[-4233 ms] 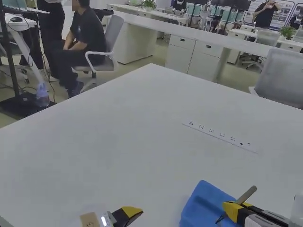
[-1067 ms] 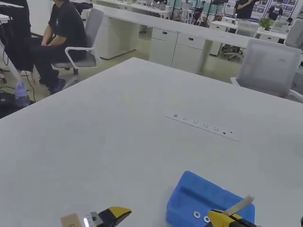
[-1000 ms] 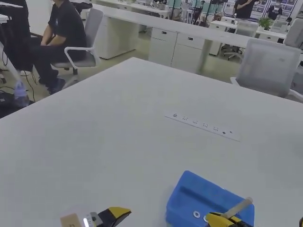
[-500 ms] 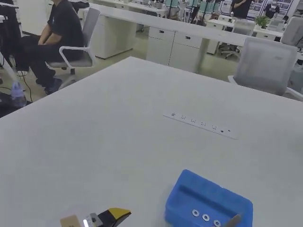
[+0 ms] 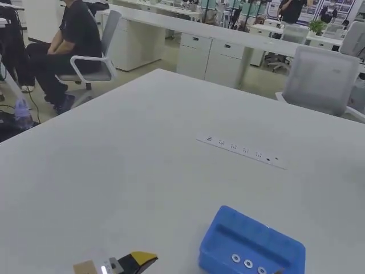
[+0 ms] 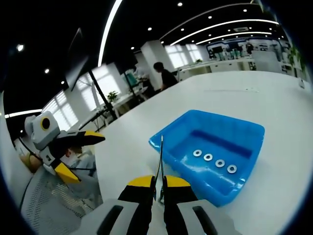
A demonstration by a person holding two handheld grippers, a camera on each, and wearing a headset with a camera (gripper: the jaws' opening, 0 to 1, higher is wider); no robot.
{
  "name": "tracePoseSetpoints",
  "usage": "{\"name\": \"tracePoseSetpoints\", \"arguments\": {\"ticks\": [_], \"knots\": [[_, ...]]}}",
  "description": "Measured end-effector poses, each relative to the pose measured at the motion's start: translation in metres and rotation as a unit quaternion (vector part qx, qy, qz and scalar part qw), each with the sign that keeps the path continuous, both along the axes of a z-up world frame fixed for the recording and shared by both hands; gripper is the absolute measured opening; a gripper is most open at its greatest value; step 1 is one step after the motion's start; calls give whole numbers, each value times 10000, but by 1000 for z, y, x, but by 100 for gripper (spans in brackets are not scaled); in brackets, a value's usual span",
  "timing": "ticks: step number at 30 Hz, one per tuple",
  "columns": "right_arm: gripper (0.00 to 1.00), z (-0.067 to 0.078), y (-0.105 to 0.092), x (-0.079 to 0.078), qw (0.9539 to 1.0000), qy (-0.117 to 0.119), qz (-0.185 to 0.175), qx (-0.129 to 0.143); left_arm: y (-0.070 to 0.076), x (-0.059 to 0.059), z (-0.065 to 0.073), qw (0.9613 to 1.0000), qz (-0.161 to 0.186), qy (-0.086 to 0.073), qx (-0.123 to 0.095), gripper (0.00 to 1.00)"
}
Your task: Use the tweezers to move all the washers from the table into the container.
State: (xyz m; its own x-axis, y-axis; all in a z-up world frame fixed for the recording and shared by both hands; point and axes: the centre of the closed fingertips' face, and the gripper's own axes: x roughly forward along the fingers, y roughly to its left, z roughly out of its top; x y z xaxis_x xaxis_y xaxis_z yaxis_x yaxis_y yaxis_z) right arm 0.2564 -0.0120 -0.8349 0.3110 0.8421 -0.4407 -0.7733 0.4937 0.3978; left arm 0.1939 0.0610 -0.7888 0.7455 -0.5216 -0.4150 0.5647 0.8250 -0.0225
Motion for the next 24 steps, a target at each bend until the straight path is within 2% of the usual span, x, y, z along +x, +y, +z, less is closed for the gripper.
{"name": "tracePoseSetpoints", "arguments": {"ticks": [6,10,14,19,21,24], "knots": [[4,0,3,-2,9999,-101,115,-63,0,0,0,10000,-1,-3,-5,65],[4,1,6,-6,9988,-328,300,-207,0,0,0,10000,-8,6,-7,65],[4,6,5,-5,9984,-476,248,-182,0,0,-1,10000,-12,19,-4,65],[4,2,5,-6,9981,-470,316,-232,-1,-1,-1,10000,-23,27,-1,65],[4,0,5,-8,9971,-554,389,-346,-1,-1,-1,10000,-27,40,11,65],[4,1,6,-9,9966,-616,416,-342,-1,-1,-2,10000,-27,47,22,65]]}}
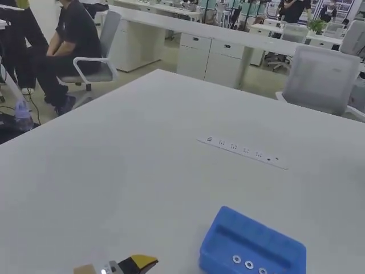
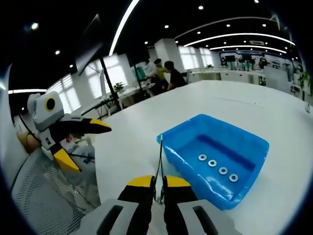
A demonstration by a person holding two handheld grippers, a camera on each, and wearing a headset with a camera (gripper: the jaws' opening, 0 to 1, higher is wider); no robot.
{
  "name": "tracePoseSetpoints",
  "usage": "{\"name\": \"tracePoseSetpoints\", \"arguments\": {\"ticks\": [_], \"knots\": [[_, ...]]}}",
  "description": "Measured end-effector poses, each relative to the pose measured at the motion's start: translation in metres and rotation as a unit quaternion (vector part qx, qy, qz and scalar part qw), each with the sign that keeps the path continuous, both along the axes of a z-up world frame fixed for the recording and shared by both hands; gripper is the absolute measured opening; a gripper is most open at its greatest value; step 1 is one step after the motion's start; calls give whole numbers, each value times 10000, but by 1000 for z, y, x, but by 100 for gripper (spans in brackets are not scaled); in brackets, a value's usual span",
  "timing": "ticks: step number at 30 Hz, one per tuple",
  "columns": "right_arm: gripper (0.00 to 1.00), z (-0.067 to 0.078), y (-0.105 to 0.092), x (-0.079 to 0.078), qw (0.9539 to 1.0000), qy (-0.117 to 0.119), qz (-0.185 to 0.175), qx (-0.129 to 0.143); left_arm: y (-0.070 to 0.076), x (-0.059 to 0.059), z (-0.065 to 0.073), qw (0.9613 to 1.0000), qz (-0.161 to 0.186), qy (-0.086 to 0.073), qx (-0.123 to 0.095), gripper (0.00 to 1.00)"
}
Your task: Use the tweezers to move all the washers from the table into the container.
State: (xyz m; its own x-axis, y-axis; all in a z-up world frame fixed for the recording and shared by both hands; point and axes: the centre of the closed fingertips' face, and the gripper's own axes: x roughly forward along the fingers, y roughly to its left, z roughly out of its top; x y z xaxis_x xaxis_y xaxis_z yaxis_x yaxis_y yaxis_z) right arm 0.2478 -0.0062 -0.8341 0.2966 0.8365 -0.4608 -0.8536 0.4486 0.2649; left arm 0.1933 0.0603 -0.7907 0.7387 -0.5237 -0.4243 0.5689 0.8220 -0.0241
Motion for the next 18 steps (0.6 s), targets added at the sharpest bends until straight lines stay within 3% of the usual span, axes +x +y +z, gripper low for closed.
{"name": "tracePoseSetpoints", "arguments": {"ticks": [10,18], "knots": [[4,0,1,-9,9986,-386,290,-204,-1,-1,-3,10000,-17,86,44,65],[4,-1,4,-15,9947,-736,600,-400,-1,-1,-7,9998,-33,169,85,64]]}}
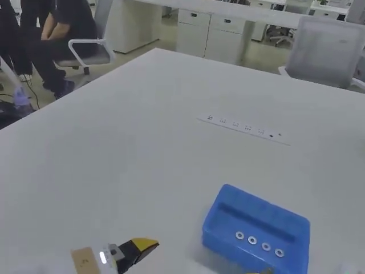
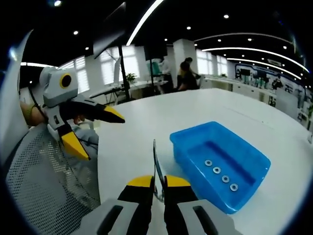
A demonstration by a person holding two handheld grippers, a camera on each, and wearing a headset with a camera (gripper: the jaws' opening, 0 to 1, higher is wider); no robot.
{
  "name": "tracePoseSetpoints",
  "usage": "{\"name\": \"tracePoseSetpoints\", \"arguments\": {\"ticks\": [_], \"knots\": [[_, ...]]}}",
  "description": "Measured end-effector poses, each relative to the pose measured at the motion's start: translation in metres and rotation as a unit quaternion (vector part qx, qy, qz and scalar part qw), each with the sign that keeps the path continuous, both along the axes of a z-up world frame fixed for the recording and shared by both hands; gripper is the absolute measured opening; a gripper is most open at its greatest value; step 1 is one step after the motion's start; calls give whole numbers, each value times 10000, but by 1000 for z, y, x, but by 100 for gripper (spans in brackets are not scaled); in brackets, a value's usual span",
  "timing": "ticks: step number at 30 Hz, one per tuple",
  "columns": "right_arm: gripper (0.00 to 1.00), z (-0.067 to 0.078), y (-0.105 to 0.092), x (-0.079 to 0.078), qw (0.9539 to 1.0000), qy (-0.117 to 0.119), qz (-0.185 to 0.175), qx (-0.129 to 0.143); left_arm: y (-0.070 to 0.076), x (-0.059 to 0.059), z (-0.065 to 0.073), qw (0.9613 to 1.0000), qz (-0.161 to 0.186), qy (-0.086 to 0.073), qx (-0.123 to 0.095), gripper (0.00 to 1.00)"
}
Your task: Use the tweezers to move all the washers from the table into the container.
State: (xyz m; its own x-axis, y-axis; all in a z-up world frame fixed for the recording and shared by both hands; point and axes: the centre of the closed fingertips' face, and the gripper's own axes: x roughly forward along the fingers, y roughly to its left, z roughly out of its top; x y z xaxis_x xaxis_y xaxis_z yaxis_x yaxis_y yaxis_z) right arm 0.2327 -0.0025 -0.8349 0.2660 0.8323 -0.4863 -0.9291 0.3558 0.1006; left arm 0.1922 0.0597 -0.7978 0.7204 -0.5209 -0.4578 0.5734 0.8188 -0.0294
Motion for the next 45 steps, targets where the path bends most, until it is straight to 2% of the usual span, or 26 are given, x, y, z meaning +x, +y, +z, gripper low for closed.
{"name": "tracePoseSetpoints", "arguments": {"ticks": [8,13,22,28,31,39,40,41,42,44,45], "knots": [[4,0,0,0,9999,-93,69,5,1,0,-3,10000,35,85,35,63],[4,0,0,3,9999,-23,33,97,3,1,-4,9999,73,104,62,64],[3,0,0,2,9999,-76,123,-14,4,1,-4,9999,114,97,60,64],[3,0,-3,4,9999,108,-80,68,4,1,-4,9999,114,92,82,63],[3,-1,-4,3,9999,91,-94,63,1,0,-2,9999,78,65,35,64],[3,0,-6,4,9999,53,-96,18,-2,-1,-6,9998,-31,178,9,62],[3,1,-6,5,9999,57,-113,16,-2,-1,-6,9998,-30,189,14,62],[3,5,-6,8,9998,-81,-152,26,-1,-1,-7,9998,-20,191,21,62],[3,14,-5,11,9995,-182,-168,172,0,-1,-7,9998,-10,183,16,62],[3,30,-1,17,9984,-89,-272,487,2,0,-6,9998,38,171,-28,63],[3,33,-1,20,9984,-92,-278,490,2,1,-6,9998,53,168,-47,63]]}}
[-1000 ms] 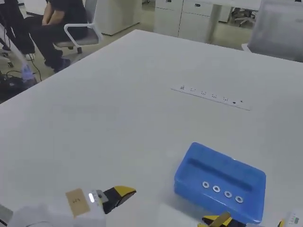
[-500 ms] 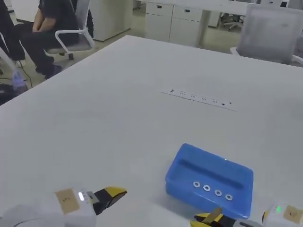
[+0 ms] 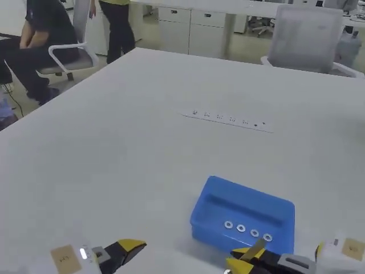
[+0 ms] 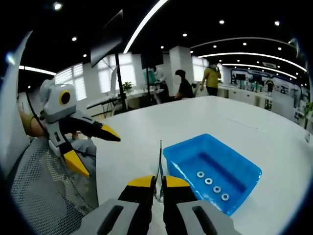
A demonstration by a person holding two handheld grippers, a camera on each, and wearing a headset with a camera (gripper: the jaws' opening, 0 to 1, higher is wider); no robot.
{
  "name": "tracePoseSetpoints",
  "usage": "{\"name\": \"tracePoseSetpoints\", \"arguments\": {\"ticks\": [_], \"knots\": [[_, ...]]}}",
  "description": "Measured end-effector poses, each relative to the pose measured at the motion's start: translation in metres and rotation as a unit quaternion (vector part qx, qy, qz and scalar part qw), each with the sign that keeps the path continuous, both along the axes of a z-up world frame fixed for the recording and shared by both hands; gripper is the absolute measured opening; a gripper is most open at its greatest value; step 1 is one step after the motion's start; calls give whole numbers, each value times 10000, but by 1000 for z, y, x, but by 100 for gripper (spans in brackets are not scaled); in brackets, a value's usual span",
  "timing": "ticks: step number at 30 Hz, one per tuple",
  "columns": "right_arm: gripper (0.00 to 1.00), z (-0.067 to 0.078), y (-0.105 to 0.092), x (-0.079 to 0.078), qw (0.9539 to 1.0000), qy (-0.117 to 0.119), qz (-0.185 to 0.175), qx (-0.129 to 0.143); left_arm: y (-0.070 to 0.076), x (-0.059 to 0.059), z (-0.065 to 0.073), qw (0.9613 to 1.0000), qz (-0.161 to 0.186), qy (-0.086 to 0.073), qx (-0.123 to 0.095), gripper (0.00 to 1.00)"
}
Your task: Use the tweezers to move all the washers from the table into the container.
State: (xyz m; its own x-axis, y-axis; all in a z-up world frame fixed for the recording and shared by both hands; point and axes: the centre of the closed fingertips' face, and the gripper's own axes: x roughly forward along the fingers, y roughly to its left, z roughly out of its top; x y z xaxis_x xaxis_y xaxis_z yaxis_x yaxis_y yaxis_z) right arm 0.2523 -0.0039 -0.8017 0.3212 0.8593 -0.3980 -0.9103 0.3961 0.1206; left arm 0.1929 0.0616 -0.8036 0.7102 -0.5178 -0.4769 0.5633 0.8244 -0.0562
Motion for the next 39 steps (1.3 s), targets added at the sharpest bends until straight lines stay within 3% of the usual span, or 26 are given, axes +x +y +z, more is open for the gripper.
{"name": "tracePoseSetpoints", "arguments": {"ticks": [8,12,20,25,31,39], "knots": [[3,36,10,24,9994,-329,116,61,0,0,1,10000,15,-13,45,63],[3,45,13,38,9982,-590,124,6,1,-1,1,10000,32,-7,52,63],[3,55,23,63,9976,-663,127,124,-1,-1,1,10000,21,3,46,63],[3,49,32,74,9970,-740,236,-1,0,-1,0,10000,30,10,58,63],[3,40,39,82,9976,-625,306,-49,-1,0,1,10000,31,-6,51,63],[3,12,41,89,9983,-393,332,-271,-1,0,1,10000,28,-26,57,63]]}}
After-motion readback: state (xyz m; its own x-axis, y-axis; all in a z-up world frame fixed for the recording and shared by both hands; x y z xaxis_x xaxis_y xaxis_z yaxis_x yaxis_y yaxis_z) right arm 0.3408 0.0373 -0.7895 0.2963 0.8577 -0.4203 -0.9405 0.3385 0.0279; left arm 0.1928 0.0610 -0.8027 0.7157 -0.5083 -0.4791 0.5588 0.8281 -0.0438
